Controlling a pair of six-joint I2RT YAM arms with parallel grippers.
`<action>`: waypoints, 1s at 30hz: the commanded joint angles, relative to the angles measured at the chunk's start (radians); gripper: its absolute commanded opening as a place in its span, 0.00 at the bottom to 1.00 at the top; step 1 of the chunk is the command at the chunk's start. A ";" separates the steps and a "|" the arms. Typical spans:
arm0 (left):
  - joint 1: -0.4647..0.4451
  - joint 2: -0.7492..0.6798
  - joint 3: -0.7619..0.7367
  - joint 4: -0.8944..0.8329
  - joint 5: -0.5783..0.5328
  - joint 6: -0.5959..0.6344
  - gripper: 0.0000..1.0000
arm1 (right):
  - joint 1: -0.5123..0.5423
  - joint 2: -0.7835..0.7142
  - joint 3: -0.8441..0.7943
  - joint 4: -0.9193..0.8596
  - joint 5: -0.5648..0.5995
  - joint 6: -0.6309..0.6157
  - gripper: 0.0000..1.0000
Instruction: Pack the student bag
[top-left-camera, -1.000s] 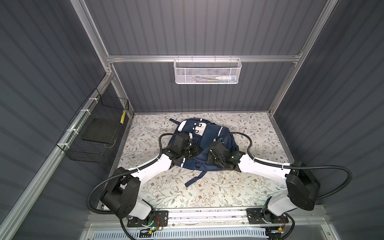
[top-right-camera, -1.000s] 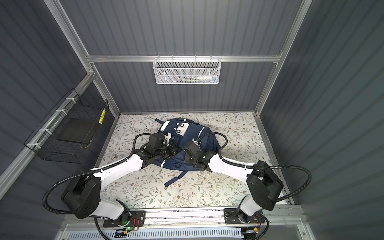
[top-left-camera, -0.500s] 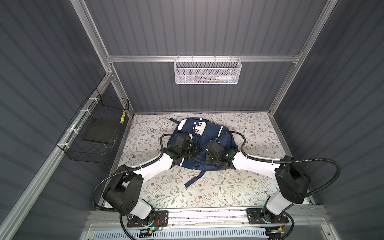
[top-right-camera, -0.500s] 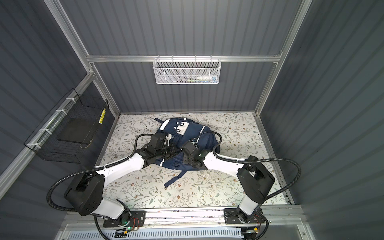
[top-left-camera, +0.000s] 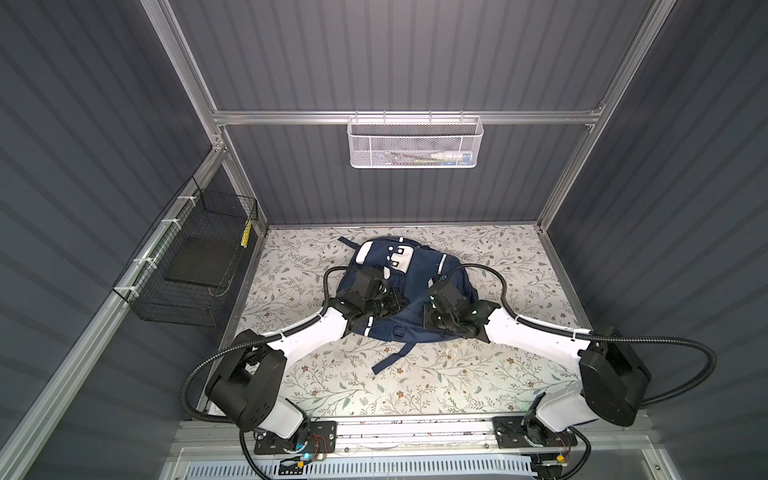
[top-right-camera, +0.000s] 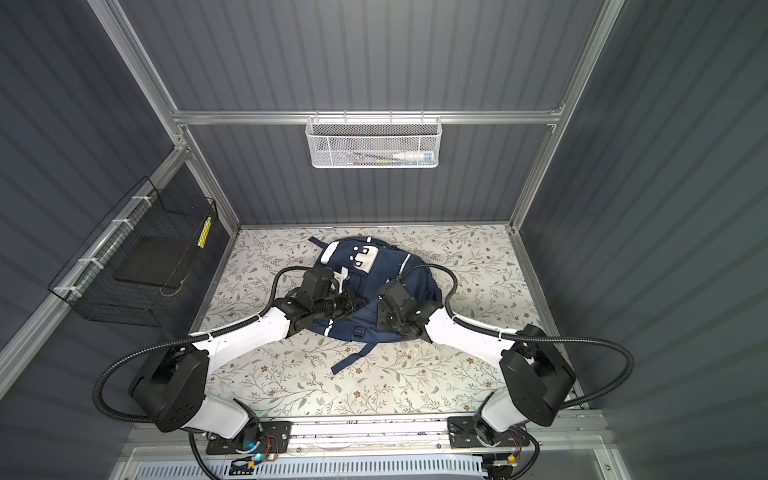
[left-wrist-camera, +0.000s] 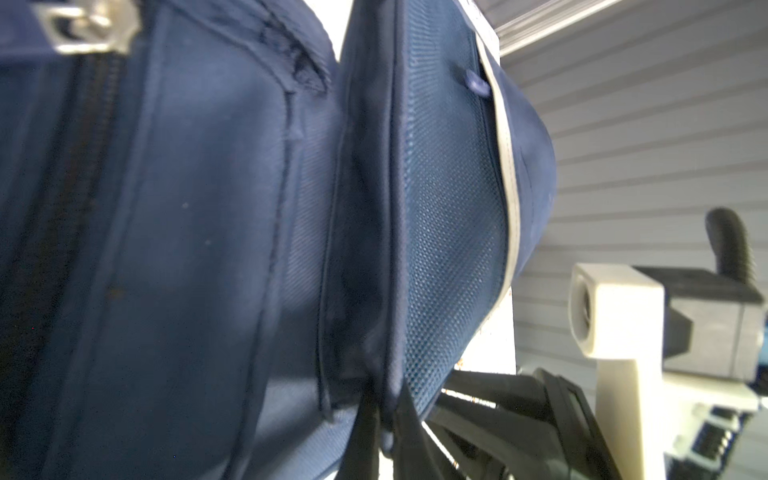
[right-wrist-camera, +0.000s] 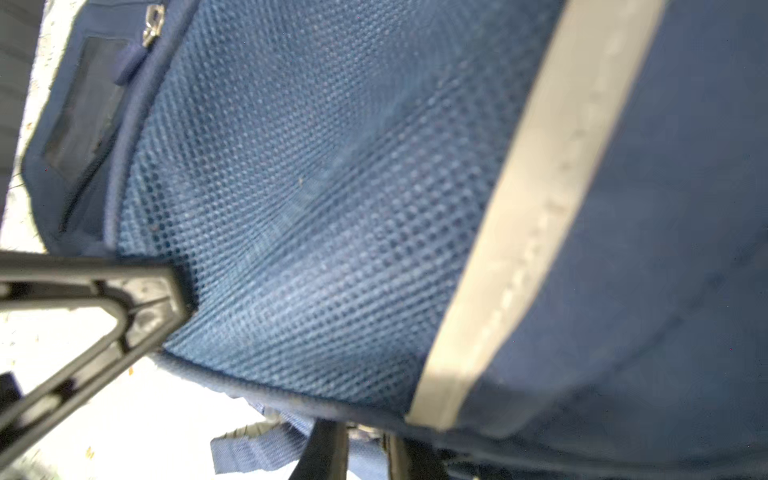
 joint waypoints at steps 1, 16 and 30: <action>0.016 -0.003 0.023 -0.059 0.025 0.056 0.00 | -0.070 -0.036 -0.044 -0.115 0.092 -0.009 0.00; -0.027 0.079 -0.015 0.080 0.074 -0.024 0.00 | -0.069 -0.113 -0.060 -0.133 0.067 -0.032 0.47; -0.050 0.087 0.011 0.066 0.076 -0.018 0.00 | -0.004 0.024 -0.021 -0.062 0.107 -0.076 0.10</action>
